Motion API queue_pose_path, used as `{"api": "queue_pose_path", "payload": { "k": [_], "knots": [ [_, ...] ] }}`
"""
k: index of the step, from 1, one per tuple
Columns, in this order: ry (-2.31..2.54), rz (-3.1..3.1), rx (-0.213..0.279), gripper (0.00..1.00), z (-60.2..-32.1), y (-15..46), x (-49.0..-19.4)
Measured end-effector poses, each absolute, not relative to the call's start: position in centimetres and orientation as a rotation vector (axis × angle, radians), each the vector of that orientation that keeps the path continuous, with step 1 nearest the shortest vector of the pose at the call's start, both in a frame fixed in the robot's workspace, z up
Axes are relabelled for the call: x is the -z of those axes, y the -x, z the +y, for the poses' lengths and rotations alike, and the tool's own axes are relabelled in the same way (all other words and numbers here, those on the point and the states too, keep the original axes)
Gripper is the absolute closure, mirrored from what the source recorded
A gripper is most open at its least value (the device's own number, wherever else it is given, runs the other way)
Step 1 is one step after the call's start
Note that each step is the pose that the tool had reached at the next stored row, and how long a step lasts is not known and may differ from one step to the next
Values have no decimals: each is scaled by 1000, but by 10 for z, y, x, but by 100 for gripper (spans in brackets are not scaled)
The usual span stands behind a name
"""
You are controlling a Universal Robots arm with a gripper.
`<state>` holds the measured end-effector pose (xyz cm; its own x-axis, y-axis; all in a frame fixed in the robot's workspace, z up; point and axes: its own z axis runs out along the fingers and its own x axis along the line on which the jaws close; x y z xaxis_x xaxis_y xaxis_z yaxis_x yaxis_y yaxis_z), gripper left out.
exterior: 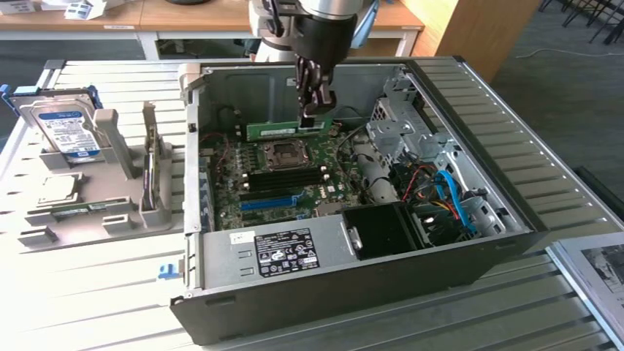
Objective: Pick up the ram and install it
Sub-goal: 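Insert the ram into the slot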
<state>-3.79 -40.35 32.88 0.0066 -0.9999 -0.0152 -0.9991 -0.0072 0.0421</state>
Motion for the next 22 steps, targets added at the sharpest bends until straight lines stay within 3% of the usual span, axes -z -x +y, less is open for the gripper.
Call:
{"api": "queue_pose_path", "payload": {
  "k": [22],
  "knots": [
    [-2209,-2208,62,88,-403,38,-289]
  ]
}}
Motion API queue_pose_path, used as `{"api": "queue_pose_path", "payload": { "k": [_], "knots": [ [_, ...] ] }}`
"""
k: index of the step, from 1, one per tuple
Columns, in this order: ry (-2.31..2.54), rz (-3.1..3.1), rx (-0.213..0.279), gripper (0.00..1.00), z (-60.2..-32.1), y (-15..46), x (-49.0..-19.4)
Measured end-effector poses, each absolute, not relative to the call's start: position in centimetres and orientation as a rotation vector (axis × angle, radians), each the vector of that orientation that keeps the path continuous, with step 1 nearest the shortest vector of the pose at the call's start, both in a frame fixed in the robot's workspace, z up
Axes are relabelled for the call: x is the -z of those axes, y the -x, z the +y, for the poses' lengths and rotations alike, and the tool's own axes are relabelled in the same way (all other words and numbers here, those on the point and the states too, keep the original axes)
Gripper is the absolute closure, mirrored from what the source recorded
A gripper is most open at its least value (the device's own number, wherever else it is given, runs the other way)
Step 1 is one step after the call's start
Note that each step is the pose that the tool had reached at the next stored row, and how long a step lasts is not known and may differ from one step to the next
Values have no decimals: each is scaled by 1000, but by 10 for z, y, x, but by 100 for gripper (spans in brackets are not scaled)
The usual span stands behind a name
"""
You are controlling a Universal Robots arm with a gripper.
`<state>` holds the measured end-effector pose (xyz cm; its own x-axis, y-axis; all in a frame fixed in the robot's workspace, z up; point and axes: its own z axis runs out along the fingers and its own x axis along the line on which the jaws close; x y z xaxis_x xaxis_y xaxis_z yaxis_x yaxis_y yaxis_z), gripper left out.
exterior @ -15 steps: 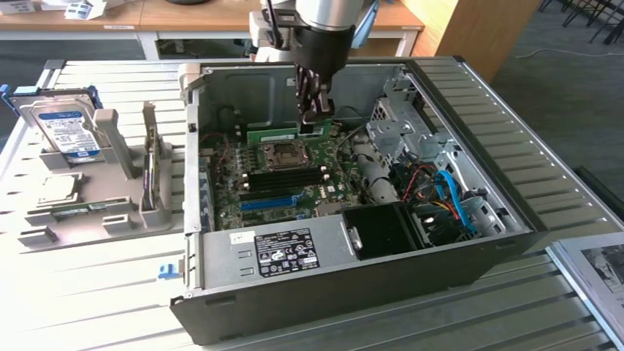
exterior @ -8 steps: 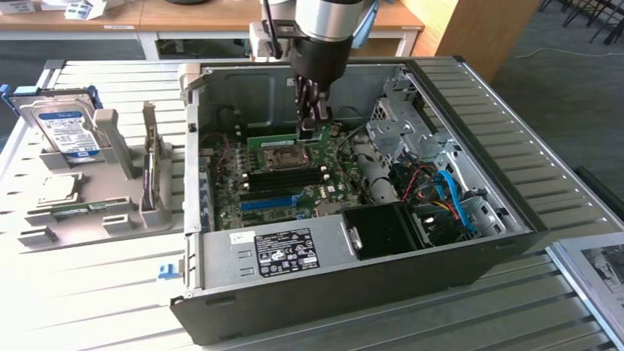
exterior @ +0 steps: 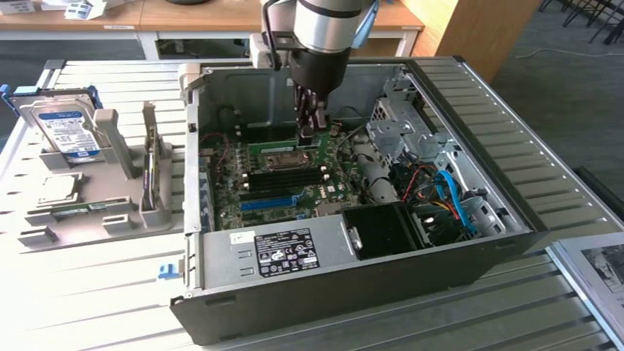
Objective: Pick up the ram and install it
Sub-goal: 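Insert the ram into the slot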
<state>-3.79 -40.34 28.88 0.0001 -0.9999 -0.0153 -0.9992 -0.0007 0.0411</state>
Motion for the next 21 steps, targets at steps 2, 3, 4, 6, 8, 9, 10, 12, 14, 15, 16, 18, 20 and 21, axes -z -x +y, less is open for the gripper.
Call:
{"api": "queue_pose_path", "payload": {
  "k": [2,3,4,6,8,9,10,12,14,15,16,18,20,21],
  "knots": [
    [-2208,-2208,62,88,-403,38,-285],
    [-2207,-2209,62,88,-403,38,-283],
    [-2207,-2209,62,88,-403,38,-282],
    [-2206,-2210,62,88,-403,38,-278],
    [-2205,-2211,62,88,-403,38,-274],
    [-2205,-2212,62,88,-403,38,-272],
    [-2204,-2213,62,88,-403,38,-271],
    [-2203,-2213,62,88,-403,38,-267],
    [-2202,-2215,62,88,-403,38,-264],
    [-2201,-2216,62,88,-403,38,-263],
    [-2200,-2217,62,88,-403,38,-262],
    [-2197,-2219,62,88,-403,38,-259],
    [-2195,-2222,62,88,-403,38,-256],
    [-2194,-2223,62,88,-403,38,-254]
  ]
}}
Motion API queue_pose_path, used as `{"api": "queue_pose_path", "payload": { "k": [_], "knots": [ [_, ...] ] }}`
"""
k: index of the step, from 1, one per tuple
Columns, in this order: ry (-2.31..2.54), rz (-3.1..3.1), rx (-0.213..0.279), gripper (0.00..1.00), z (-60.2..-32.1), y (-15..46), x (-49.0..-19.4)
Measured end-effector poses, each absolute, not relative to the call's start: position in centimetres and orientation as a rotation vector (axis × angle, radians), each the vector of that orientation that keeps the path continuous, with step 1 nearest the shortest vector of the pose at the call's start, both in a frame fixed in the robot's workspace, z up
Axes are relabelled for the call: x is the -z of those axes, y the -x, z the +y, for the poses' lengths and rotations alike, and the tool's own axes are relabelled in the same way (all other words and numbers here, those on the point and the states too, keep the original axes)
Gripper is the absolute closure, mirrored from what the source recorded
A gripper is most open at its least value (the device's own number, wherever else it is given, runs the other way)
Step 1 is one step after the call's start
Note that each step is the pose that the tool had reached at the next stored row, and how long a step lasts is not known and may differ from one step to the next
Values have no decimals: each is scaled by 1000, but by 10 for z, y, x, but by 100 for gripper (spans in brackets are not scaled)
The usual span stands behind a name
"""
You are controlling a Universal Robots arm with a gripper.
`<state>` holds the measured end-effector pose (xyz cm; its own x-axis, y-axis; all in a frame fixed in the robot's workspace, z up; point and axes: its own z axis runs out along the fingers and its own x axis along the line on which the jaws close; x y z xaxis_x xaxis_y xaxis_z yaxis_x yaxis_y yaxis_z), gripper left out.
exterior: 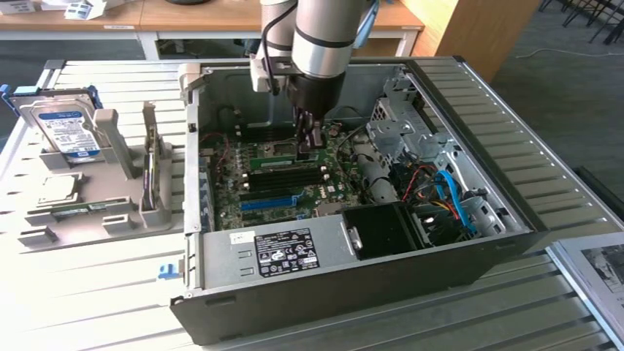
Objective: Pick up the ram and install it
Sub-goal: 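Insert the ram into the slot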
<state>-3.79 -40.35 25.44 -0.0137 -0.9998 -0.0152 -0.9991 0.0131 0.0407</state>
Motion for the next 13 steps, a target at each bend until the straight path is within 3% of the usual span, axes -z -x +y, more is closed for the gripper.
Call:
{"api": "queue_pose_path", "payload": {
  "k": [13],
  "knots": [
    [-2174,-2243,62,88,-403,38,-238]
  ]
}}
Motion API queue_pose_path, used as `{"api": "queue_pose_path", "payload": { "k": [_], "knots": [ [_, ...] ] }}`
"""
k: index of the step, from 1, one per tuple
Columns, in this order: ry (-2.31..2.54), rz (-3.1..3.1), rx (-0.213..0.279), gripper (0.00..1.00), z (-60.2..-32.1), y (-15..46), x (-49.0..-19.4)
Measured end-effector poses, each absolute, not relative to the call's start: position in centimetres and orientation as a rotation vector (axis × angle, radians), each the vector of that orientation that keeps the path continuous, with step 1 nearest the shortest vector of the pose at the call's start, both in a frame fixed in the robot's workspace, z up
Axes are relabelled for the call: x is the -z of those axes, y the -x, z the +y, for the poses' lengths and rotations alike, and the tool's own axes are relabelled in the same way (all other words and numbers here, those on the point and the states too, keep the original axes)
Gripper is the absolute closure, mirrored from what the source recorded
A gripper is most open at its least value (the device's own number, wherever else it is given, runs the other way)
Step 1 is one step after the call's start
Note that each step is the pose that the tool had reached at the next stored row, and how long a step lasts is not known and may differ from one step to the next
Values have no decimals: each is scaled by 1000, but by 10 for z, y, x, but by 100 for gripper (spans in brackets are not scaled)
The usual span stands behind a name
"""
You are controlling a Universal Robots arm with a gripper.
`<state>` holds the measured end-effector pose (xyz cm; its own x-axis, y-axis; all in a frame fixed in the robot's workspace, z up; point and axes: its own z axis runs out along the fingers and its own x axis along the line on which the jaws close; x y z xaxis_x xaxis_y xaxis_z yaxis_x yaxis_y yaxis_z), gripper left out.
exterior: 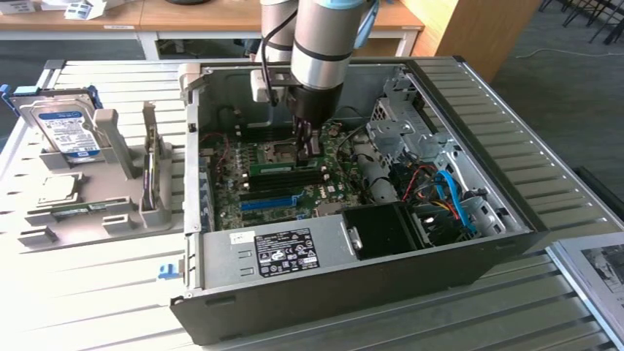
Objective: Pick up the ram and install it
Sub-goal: 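Insert the ram into the slot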
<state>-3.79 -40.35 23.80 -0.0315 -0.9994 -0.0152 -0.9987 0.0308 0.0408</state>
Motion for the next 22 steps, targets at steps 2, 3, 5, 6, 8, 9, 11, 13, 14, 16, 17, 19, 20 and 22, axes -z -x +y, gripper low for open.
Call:
{"api": "queue_pose_path", "payload": {
  "k": [2,3,5,6,8,9,11,13,14,16,17,19,20,22],
  "knots": [
    [-2174,-2243,62,88,-404,38,-238],
    [-2174,-2243,62,88,-404,38,-238],
    [-2174,-2243,62,88,-403,38,-238],
    [-2174,-2243,62,88,-404,38,-238],
    [-2174,-2243,62,88,-404,38,-238],
    [-2174,-2243,62,88,-405,38,-238],
    [-2174,-2243,62,88,-406,38,-238],
    [-2174,-2243,62,88,-408,38,-238],
    [-2174,-2243,62,88,-409,38,-238],
    [-2174,-2243,62,88,-410,38,-238],
    [-2174,-2243,62,88,-410,38,-238],
    [-2174,-2243,62,88,-412,38,-238],
    [-2174,-2243,62,88,-412,38,-238],
    [-2174,-2243,62,88,-413,38,-238]
  ]
}}
